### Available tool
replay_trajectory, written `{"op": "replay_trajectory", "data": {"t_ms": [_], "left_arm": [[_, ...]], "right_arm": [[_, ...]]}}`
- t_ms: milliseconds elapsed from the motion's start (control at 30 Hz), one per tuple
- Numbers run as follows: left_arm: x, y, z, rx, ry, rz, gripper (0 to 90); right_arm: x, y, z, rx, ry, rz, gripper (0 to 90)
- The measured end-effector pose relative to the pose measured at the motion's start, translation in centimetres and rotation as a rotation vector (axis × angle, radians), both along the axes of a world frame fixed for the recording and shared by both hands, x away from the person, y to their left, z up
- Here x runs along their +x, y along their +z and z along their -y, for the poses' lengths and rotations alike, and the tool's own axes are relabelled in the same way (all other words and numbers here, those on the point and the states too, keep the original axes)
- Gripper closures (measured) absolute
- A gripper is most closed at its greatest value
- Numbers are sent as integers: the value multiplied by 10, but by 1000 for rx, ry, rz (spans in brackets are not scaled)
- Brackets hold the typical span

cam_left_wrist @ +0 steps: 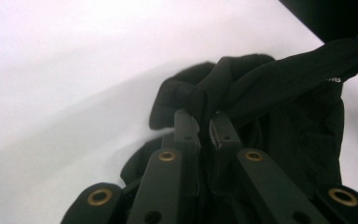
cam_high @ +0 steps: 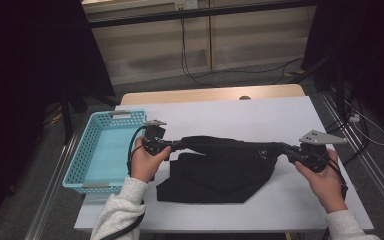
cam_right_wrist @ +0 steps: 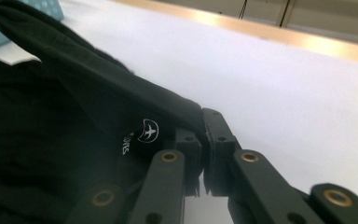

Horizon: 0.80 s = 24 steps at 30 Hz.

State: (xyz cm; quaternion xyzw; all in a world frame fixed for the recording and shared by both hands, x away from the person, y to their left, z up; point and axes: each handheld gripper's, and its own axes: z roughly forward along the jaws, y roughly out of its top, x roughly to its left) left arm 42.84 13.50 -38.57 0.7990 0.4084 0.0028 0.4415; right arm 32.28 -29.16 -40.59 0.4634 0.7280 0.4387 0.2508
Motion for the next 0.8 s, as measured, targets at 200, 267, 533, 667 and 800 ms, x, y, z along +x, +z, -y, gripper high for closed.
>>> {"op": "replay_trajectory", "data": {"t_ms": [200, 267, 533, 667, 800], "left_arm": [[5, 10, -3, 7, 12, 8, 844], [6, 11, -5, 8, 17, 5, 844], [7, 12, -9, 2, 14, -22, 845], [9, 16, -9, 3, 14, -22, 845], [12, 21, -8, -5, 30, -21, 845]], "right_arm": [[11, 14, -4, -25, 5, 18, 863], [13, 15, -5, -15, 8, 15, 862], [13, 13, -9, -17, 9, 11, 861], [15, 14, -7, -15, 12, 12, 861], [19, 17, -7, -19, 10, 9, 861]]}}
